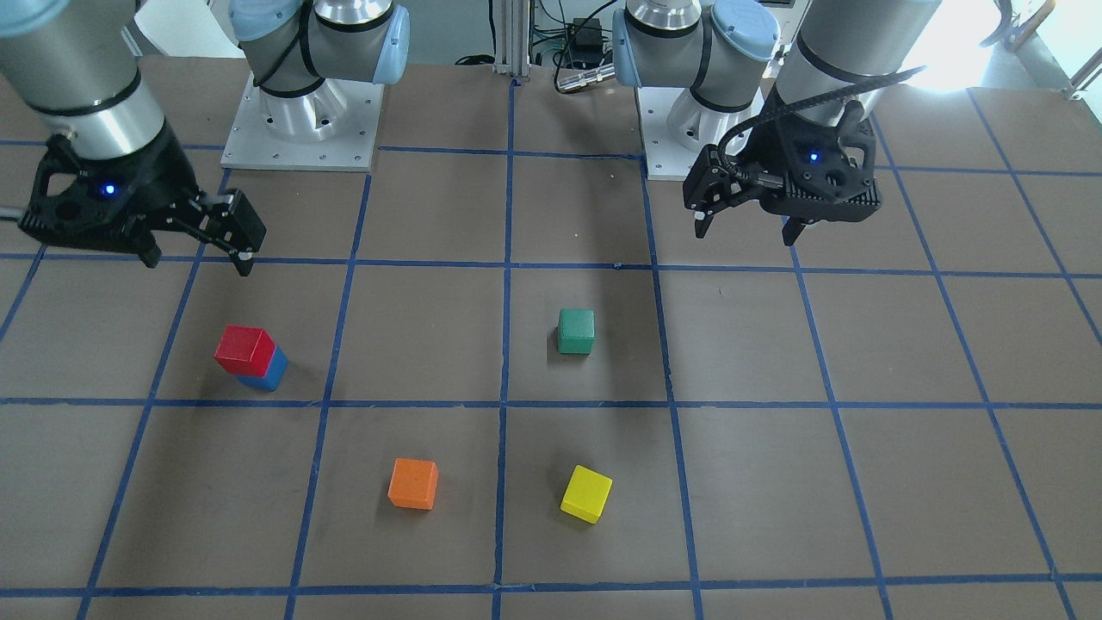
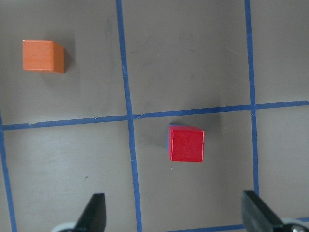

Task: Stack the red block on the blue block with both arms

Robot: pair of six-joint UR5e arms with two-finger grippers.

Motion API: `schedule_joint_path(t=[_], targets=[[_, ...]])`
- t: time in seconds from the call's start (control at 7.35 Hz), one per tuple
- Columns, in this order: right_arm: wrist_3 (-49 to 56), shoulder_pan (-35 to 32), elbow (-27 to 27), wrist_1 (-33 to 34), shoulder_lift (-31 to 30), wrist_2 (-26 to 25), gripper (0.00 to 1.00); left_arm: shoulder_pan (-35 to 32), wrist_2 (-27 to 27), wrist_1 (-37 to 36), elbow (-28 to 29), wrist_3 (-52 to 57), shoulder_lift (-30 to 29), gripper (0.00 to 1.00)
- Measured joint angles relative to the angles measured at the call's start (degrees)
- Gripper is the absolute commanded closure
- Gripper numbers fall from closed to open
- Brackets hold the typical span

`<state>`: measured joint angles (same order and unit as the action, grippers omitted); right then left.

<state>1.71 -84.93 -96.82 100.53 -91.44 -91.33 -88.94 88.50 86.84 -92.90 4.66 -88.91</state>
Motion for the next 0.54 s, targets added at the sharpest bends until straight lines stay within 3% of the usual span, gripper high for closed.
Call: schedule_joint_path(t=[0.27,0.54], targets=[[-0.57,-1.66,0.46,-1.85,-1.55,0.59,0.00,-0.06,0.02,0.00,0.06,0.00,0.09,0.00],[-1.70,-1.94,3.14,-3.59,0.87,1.63,0.00,-0.09,0.20,0.00,0.20,0.00,-0.04,0.00]])
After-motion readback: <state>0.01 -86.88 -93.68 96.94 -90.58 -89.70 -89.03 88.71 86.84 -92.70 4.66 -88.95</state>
